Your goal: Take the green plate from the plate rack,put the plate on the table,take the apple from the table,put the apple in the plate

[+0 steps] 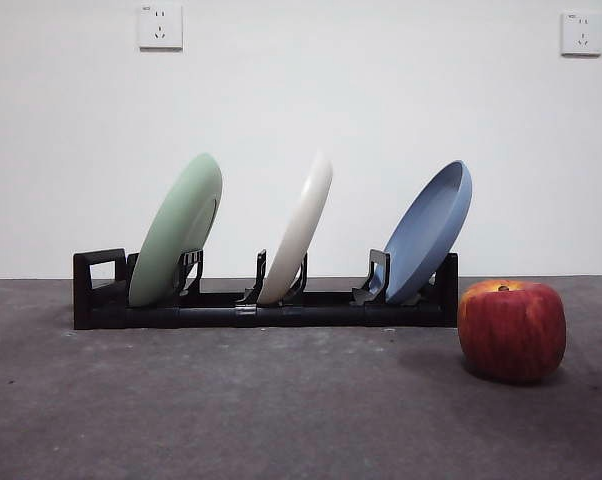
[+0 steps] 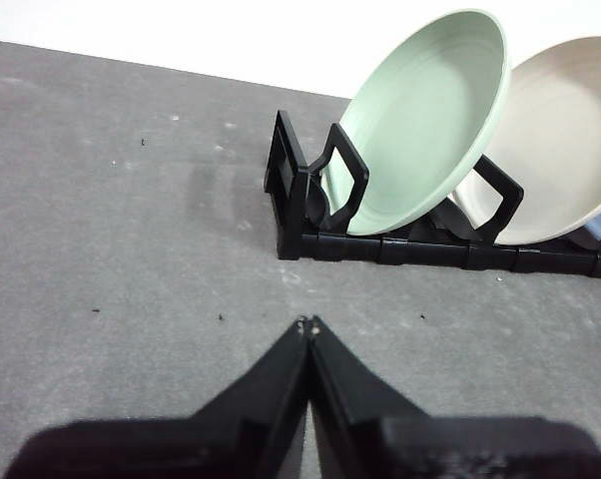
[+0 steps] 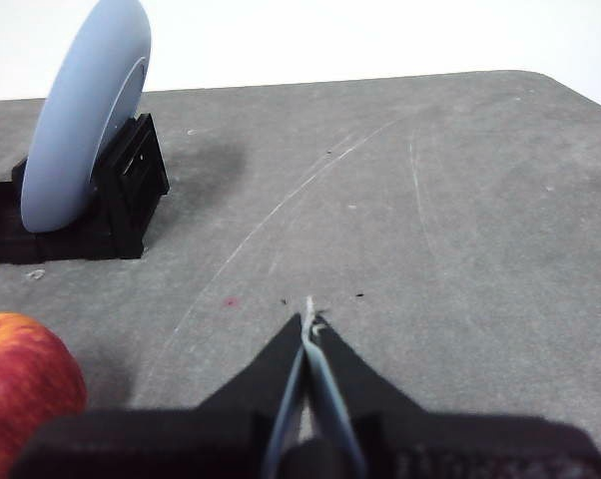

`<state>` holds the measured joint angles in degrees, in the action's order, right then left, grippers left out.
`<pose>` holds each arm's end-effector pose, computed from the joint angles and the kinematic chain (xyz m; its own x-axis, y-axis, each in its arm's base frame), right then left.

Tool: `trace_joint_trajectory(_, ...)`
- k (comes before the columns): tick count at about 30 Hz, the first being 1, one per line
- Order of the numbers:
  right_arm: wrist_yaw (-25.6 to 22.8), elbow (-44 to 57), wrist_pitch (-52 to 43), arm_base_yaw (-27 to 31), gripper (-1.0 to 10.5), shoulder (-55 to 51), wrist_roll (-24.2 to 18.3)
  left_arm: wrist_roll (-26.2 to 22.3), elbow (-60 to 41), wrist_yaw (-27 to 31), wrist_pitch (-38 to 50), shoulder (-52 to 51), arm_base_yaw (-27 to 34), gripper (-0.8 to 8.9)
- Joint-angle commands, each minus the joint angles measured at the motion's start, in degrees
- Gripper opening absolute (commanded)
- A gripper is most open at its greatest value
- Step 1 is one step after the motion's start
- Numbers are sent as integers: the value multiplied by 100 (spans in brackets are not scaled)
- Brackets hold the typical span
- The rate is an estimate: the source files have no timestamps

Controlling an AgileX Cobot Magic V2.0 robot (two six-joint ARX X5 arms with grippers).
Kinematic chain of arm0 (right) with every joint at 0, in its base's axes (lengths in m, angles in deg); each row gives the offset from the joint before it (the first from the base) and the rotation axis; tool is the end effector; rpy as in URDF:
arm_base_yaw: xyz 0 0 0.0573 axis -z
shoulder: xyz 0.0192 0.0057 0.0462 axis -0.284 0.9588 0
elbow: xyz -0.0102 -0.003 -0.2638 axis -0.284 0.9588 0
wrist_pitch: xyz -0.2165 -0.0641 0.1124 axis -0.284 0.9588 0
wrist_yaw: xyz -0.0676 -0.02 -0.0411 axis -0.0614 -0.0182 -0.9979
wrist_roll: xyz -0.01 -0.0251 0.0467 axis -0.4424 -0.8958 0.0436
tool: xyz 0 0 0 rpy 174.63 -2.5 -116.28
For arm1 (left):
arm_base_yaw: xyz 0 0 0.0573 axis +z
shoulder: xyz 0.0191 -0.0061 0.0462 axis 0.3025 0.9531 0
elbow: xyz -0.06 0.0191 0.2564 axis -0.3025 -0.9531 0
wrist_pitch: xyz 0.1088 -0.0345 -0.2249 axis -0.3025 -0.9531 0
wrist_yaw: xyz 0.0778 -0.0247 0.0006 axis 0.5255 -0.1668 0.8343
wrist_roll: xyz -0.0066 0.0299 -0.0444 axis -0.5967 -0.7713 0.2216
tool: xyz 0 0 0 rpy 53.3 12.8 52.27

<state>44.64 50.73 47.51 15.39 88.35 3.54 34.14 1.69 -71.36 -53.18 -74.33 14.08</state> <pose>0.0954 0.0006 0.1523 0.9837 -0.0250 -0.1780 0.0266 0.9996 0.0070 0.0966 -0.0085 0.1508 0.9718 -0.1483 -0.1834 0.1064 0.9696 -0.2205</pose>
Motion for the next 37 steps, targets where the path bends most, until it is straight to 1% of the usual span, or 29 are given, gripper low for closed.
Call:
trace_joint_trajectory(1,20,50,-28,0,0,-7,63,-52,-42,17,37,2,13,-4)
trace_joint_trajectory(7,98,50,-24,0,0,-7,107,-48,-42,15,39,2,11,-4)
trace_joint_trajectory(9,170,50,-26,0,0,-7,396,-46,-42,15,39,2,11,-4)
trace_joint_trajectory(13,214,50,-31,0,0,-7,1327,-22,-42,15,83,2,11,-4)
trace_joint_trajectory(14,212,48,-35,0,0,-7,1502,4,-44,15,129,2,11,-4)
trace_joint_trajectory(15,212,50,-50,0,0,-7,1617,50,-42,13,177,2,11,-4)
trace_joint_trajectory(17,247,37,-118,0,0,-7,1849,330,-11,2,243,2,11,-4)
trace_joint_trajectory(18,352,15,-162,0,0,-7,1952,426,26,-24,238,2,11,-4)
trace_joint_trajectory(20,697,-90,-326,0,-8,-4,2192,470,166,-181,179,4,11,-5)
trace_joint_trajectory(22,1213,-297,-363,0,-10,46,2404,466,382,-341,46,28,11,-5)
trace_joint_trajectory(23,1502,-448,-358,0,-10,125,2450,459,518,-444,-9,66,11,-5)
trace_joint_trajectory(26,2118,-960,-339,0,-10,483,2435,420,981,-608,-151,282,11,-6)
trace_joint_trajectory(30,2444,-1808,-334,0,-10,1193,2135,407,1705,-608,-369,756,11,-6)
trace_joint_trajectory(34,2903,-2857,-317,0,-10,2035,2035,208,2533,-610,-597,1412,11,-6)
trace_joint_trajectory(37,3399,-3672,-306,0,-1,2684,2037,92,3191,-914,-817,1956,11,-5)
